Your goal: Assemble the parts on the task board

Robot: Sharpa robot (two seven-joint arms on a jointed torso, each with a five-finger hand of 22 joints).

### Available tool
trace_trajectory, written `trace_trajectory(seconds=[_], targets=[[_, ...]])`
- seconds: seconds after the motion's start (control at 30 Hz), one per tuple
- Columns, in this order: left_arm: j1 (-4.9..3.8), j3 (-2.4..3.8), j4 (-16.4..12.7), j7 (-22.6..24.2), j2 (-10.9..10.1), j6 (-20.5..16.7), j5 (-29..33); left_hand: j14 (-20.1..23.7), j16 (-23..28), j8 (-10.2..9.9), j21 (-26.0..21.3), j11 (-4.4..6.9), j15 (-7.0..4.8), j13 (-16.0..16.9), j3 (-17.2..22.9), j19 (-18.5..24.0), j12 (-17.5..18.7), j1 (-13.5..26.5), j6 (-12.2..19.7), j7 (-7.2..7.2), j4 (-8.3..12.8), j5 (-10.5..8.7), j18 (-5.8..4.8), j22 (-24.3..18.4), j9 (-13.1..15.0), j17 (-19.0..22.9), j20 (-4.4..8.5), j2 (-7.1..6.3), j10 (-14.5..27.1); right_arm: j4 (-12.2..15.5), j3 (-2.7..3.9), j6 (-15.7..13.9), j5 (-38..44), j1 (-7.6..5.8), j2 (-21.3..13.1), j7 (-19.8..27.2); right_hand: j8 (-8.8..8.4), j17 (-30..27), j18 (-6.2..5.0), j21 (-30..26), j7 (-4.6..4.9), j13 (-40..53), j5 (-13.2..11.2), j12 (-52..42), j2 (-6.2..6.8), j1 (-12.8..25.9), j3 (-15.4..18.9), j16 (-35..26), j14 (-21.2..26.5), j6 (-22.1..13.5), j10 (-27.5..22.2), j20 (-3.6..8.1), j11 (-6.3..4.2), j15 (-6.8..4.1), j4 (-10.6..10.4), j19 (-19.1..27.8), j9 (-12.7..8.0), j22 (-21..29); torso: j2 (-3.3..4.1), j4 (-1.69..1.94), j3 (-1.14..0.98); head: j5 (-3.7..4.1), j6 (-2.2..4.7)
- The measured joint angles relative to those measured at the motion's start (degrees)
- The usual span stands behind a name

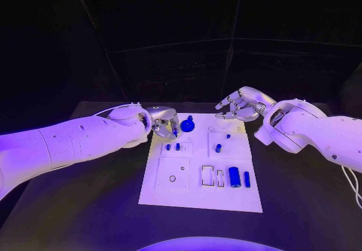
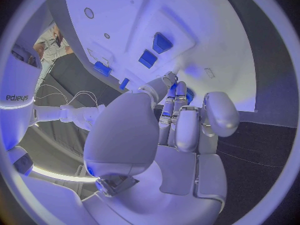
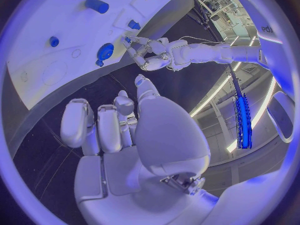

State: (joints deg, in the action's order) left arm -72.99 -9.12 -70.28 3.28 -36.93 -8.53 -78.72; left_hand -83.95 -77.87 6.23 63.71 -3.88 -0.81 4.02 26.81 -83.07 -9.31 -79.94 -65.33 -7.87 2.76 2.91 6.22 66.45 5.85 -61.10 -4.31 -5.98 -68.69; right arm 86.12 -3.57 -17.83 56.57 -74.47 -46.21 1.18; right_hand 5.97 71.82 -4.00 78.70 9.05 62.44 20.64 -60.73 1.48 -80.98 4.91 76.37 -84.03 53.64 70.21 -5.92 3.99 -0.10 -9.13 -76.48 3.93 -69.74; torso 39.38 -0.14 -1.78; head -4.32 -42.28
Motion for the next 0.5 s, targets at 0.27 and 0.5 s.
trace_trajectory(seconds=[0.27, 0.5], targets=[[0.12, -0.03, 0.5, -0.1, 0.6, 0.5, 0.0, 0.0, 0.0, 0.0, 0.0, 0.00, 0.00, 0.0, 0.0, 0.0, 0.0, 0.3, 0.0, 0.00, 0.0, -0.01, 0.00, 0.0, 0.0, 0.1, 0.00, -0.27, 0.0, 0.0, 0.00, 0.0, 0.0, 0.00, 0.0, 0.0, 0.00, 0.0, 0.00, 0.0, 0.00, 0.0, 0.0, 0.0, 0.00, 0.0, 0.0, 0.0, 0.0, 0.0, 0.0, 0.00, 0.00, 0.00, 0.0, 0.0, 0.0, 0.0, 0.00, 0.00, 0.01, 0.09, -0.01], [0.12, -0.02, 0.5, -0.2, 0.8, 1.0, 0.1, 0.0, 0.0, 0.0, 0.0, 0.21, 0.00, 0.0, 0.1, 0.0, 0.0, 0.3, 0.0, 0.00, 0.1, -0.02, 0.00, 0.0, 0.0, 0.1, 0.00, -0.27, -0.2, 0.0, 0.00, 0.0, 0.0, 0.00, 0.0, 0.0, 0.00, 0.0, 0.00, 0.0, 0.00, 0.0, 0.0, 0.0, 0.00, 0.0, 0.0, 0.0, 0.0, 0.0, 0.0, 0.00, 0.00, 0.00, 0.0, 0.0, 0.0, 0.0, 0.00, 0.01, 0.01, 0.09, -0.12]])
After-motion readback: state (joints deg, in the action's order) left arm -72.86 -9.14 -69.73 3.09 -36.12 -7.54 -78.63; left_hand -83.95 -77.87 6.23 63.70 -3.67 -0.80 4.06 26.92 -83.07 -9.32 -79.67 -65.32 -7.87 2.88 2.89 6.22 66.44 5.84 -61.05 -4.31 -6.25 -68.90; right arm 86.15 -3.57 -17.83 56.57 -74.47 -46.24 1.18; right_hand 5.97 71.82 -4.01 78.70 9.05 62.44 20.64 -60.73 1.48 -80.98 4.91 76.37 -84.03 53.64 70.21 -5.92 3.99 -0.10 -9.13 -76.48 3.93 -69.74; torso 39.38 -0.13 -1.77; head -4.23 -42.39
